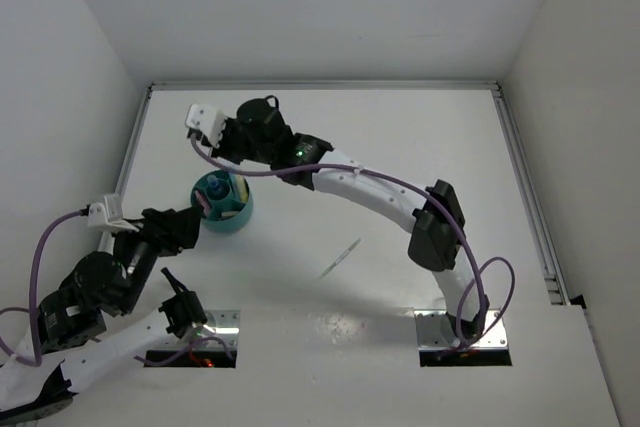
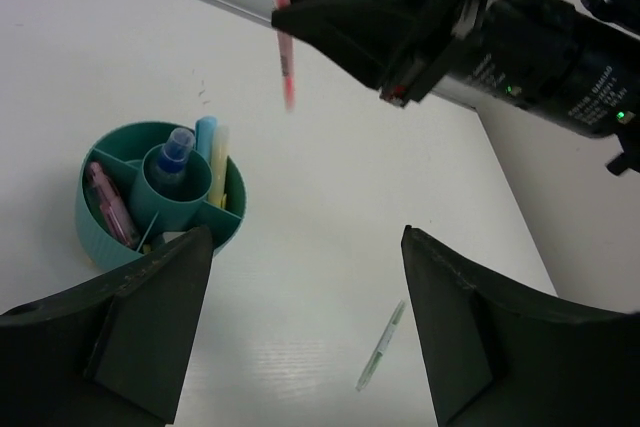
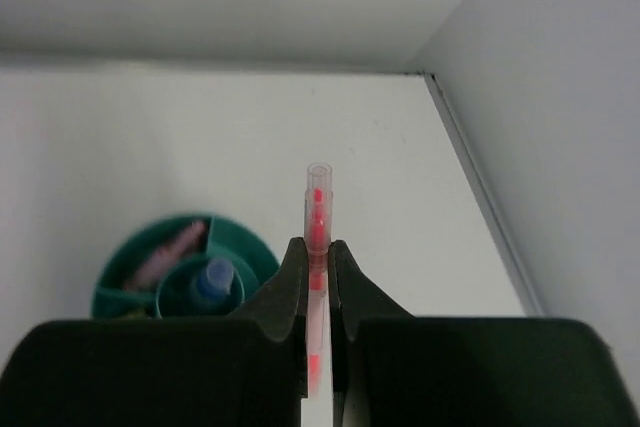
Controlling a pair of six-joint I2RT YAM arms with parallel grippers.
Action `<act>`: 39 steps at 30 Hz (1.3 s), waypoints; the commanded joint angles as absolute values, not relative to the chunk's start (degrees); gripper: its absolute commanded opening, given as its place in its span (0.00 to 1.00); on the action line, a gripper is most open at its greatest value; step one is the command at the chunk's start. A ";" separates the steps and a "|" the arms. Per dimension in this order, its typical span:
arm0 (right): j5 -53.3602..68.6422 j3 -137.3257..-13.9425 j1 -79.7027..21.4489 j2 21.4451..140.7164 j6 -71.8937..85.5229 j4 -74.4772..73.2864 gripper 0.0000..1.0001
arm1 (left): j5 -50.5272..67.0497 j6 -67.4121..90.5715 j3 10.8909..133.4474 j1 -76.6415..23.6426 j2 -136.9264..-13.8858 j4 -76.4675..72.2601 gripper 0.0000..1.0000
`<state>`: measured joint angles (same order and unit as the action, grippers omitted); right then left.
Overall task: Sort the stationery into containers
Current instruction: Place the pen in the storage box.
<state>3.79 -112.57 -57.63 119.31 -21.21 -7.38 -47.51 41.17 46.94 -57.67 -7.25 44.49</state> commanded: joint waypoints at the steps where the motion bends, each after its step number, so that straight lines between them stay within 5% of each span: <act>1: 10.44 -116.71 -53.27 122.68 -4.42 8.06 0.00 | -45.71 39.11 46.76 -56.51 -6.86 41.31 0.82; 5: 17.92 -119.44 -50.02 127.70 3.59 22.28 0.00 | -45.70 38.58 46.23 -56.51 -5.19 40.78 0.82; 15: 28.65 -125.85 -47.11 139.82 14.14 29.79 0.00 | -45.18 38.06 46.23 -55.99 -4.66 40.25 0.82; 39: 35.16 -124.28 -47.11 144.76 17.40 30.67 0.00 | -45.18 38.06 45.70 -55.99 -4.13 40.25 0.82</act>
